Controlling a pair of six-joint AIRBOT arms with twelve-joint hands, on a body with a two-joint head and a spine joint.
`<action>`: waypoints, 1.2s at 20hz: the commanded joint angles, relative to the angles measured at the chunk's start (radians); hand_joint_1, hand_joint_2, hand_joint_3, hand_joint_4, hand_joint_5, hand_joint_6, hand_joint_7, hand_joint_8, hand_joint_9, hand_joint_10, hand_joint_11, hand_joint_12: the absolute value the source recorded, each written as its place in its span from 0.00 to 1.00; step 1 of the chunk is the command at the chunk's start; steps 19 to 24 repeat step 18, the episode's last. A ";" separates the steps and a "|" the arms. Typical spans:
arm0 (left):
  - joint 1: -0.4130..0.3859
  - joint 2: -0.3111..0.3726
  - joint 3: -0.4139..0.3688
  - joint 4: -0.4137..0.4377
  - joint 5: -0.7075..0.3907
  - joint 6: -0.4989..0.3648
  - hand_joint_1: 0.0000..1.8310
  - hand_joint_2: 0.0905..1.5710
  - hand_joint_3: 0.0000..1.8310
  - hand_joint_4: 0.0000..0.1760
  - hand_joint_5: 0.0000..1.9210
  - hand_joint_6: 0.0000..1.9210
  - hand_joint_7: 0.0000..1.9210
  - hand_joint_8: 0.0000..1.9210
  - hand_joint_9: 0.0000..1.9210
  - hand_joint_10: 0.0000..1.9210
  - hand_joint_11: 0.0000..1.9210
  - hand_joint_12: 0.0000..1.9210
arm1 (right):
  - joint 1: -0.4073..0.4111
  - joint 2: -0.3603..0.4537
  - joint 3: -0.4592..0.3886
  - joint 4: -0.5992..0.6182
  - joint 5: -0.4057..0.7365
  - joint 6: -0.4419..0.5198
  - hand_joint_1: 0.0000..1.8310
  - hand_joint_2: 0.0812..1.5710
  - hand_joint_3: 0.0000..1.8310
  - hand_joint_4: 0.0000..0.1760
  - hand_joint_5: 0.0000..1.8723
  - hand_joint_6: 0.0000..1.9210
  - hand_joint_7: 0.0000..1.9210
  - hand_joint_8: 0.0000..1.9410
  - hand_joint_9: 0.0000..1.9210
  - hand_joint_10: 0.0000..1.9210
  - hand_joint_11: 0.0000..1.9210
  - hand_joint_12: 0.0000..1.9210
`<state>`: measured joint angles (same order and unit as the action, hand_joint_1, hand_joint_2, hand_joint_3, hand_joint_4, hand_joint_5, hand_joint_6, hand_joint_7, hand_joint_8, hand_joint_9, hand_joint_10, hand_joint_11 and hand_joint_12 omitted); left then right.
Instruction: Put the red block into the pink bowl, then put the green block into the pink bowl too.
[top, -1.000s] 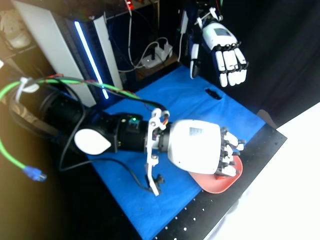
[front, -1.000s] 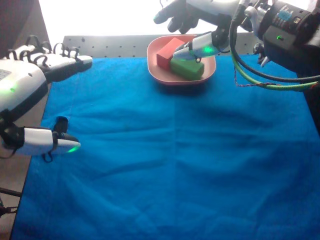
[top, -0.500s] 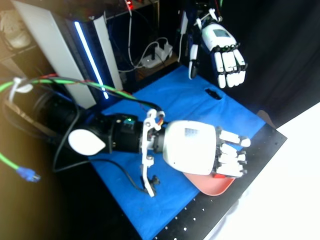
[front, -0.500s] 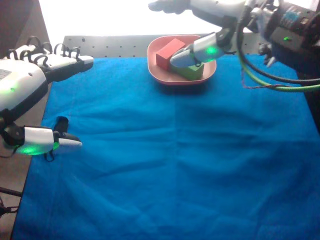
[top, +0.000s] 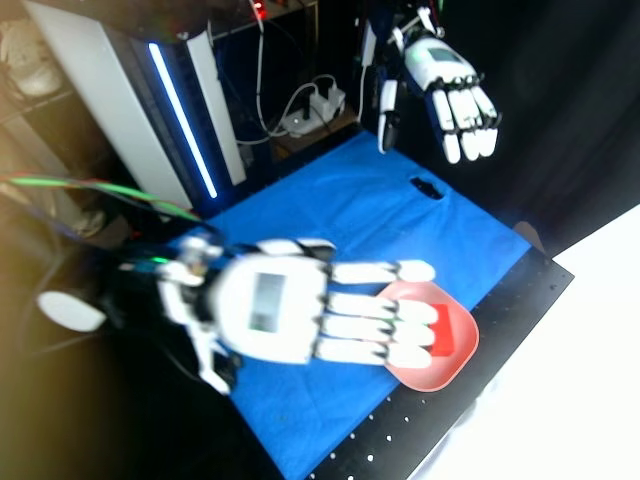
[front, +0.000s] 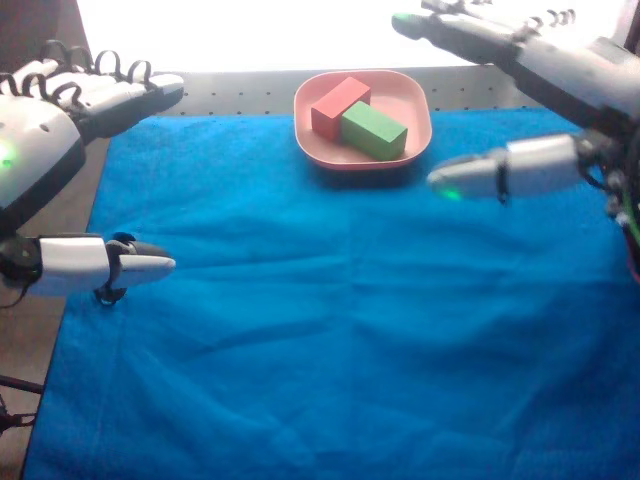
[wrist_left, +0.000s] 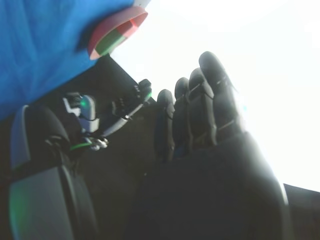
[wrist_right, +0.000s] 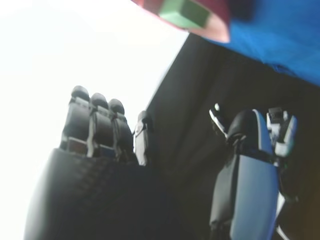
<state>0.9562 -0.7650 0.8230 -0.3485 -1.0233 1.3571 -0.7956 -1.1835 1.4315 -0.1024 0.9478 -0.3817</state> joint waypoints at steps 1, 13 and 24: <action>-0.001 0.008 -0.002 0.020 -0.143 -0.004 0.42 0.52 0.00 0.26 0.11 0.00 0.13 0.00 0.10 0.00 0.00 0.41 | -0.011 0.018 -0.017 0.037 0.176 0.005 0.40 0.51 0.00 1.00 0.06 0.01 0.01 0.00 0.00 0.00 0.00 0.00; 0.038 0.050 -0.042 0.029 -0.192 -0.004 0.48 0.51 0.00 0.11 0.14 0.00 0.12 0.00 0.09 0.01 0.00 0.25 | -0.276 0.177 -0.194 0.124 0.343 0.005 0.38 0.48 0.00 0.95 0.06 0.01 0.00 0.00 0.00 0.00 0.00 0.00; 0.045 0.052 -0.045 0.027 -0.194 -0.004 0.49 0.50 0.00 0.09 0.14 0.00 0.12 0.00 0.09 0.00 0.00 0.24 | -0.310 0.181 -0.213 0.139 0.375 0.005 0.34 0.50 0.00 0.95 0.05 0.00 0.00 0.00 0.00 0.00 0.00 0.00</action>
